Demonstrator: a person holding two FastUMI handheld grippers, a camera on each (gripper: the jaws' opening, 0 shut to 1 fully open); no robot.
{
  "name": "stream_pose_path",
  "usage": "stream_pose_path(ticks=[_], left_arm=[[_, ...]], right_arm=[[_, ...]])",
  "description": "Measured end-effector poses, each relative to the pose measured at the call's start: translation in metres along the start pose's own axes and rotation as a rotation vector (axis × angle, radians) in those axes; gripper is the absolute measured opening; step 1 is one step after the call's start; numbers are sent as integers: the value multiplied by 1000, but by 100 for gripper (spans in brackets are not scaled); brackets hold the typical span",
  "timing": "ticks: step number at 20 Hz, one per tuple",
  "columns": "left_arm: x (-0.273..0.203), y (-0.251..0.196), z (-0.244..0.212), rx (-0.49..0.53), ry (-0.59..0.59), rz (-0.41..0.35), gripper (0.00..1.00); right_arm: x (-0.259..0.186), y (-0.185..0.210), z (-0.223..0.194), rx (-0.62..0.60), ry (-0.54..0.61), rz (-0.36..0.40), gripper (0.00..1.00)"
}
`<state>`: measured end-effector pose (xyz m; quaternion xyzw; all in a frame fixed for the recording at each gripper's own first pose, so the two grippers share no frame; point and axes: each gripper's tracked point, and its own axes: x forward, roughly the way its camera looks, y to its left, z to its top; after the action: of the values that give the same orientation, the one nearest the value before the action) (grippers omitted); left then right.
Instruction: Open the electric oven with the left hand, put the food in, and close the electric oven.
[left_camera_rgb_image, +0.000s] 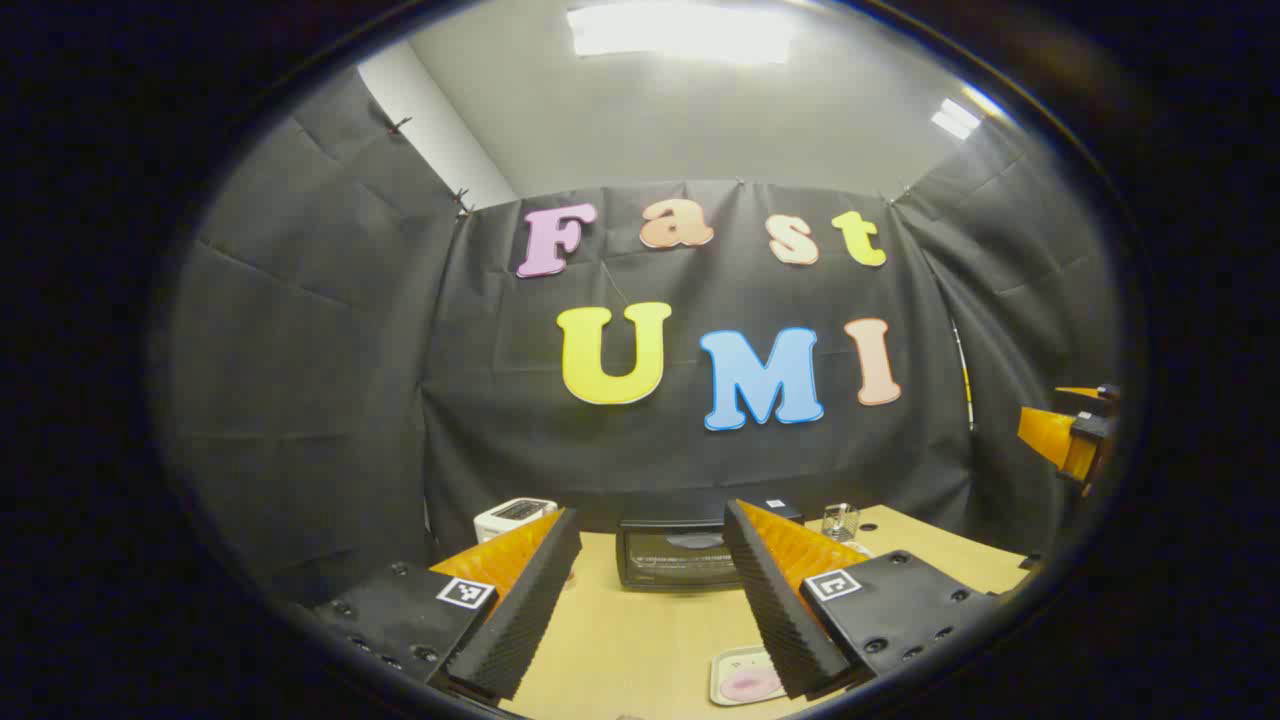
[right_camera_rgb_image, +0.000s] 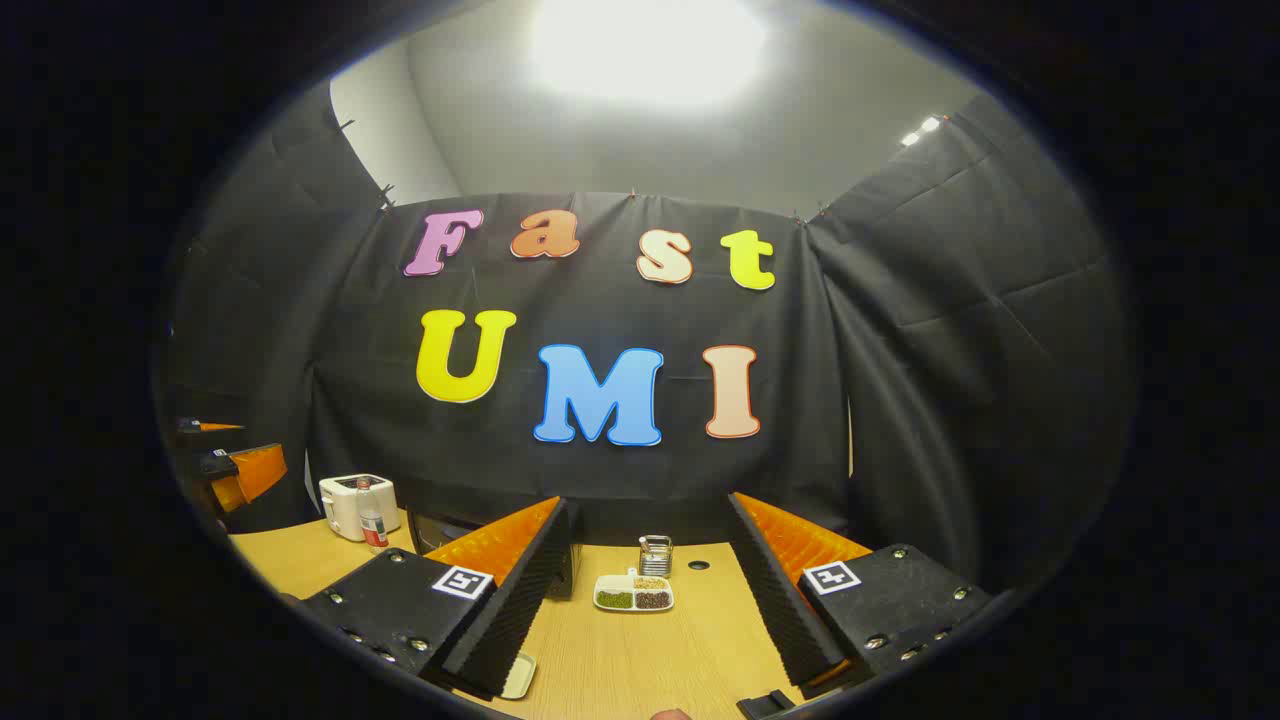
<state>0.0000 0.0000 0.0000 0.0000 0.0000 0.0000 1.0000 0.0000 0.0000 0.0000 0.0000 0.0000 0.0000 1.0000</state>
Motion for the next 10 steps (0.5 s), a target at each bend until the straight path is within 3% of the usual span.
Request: stream_pose_path(ticks=[10], left_arm=[[4, -28, 6, 5, -16, -7, 100]], right_arm=[[8, -15, -11, 24, 18, 10, 97]])
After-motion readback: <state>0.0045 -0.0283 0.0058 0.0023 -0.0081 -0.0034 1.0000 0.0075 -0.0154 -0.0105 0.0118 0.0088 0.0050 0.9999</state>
